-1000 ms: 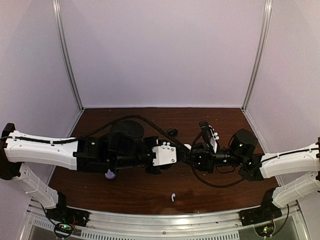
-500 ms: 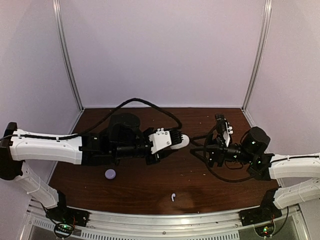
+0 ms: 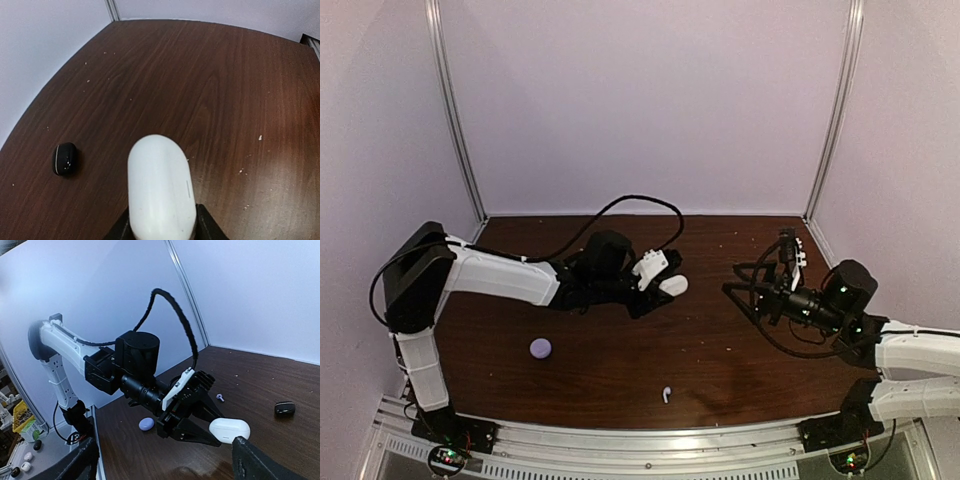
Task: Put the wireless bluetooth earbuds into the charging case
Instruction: Place the charging case with the earbuds at the center of the board, then adjust the left earbud at the center of the board.
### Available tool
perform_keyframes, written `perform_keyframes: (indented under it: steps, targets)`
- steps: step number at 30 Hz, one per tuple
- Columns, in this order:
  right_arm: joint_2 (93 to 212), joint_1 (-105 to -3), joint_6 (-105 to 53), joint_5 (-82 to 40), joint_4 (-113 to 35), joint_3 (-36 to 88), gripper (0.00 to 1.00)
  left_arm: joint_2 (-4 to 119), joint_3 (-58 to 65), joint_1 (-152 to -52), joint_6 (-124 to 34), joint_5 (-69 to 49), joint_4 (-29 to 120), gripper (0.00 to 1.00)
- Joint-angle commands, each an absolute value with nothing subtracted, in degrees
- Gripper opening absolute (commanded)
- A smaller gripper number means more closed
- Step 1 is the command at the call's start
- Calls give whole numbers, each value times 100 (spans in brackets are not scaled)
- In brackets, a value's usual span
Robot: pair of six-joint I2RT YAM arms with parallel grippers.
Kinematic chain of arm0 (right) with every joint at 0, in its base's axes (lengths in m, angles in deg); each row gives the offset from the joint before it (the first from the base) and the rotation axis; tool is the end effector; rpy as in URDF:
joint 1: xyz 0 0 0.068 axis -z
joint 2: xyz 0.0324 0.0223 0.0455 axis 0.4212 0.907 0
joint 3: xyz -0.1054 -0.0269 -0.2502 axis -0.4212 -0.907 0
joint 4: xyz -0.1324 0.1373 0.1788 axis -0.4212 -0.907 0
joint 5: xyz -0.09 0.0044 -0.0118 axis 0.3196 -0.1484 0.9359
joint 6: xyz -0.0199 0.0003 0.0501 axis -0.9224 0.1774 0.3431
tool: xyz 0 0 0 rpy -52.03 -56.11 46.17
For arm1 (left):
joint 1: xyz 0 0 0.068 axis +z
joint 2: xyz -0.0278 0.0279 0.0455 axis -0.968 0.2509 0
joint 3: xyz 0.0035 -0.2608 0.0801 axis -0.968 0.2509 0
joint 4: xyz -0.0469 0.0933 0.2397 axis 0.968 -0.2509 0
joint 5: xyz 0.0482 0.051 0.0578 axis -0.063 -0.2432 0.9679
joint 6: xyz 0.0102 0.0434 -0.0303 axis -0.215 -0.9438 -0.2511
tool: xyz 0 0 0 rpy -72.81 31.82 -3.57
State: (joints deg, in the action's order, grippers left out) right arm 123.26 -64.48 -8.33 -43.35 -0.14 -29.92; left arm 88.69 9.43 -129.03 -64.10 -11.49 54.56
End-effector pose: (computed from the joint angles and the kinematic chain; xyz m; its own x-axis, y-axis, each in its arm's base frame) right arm 0.1433 0.1415 0.2529 -0.3138 0.2051 -0.9271 -0.8857 0.2885 0.3636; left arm 0.2422 -0.3382 0.2023 -0.1700 0.4477 -0.8778 0.9116 0.4097 0.0324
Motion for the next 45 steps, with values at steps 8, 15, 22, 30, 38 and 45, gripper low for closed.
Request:
perform_keyframes:
  steps: [8,15,22,30,38,45]
  targets:
    - [11623,-6323,-981,-3244,-545,-3271,100,10739,-1038,-12259,-5309,-1623,4924,23]
    - [11690,-6290,-989,-3235,-706,-3241,100,11313,-1564,-12127,-5139,-1758,4804,27]
    - [11720,-6288,-849,-3083,-538,-3336,100,10586,-1235,-12126,-5234,-1621,4935,61]
    - [12043,-6278,-533,-2885,-489,-3223,100,8643,254,-12078,-4519,-495,4825,98]
    - [12384,-6274,-736,-3129,-727,-2947,100,6735,1501,-12057,-3615,325,3557,98]
    - [13288,-6317,-1132,-4724,-1574,-2361,92,5421,2198,-12020,-2560,600,1423,98]
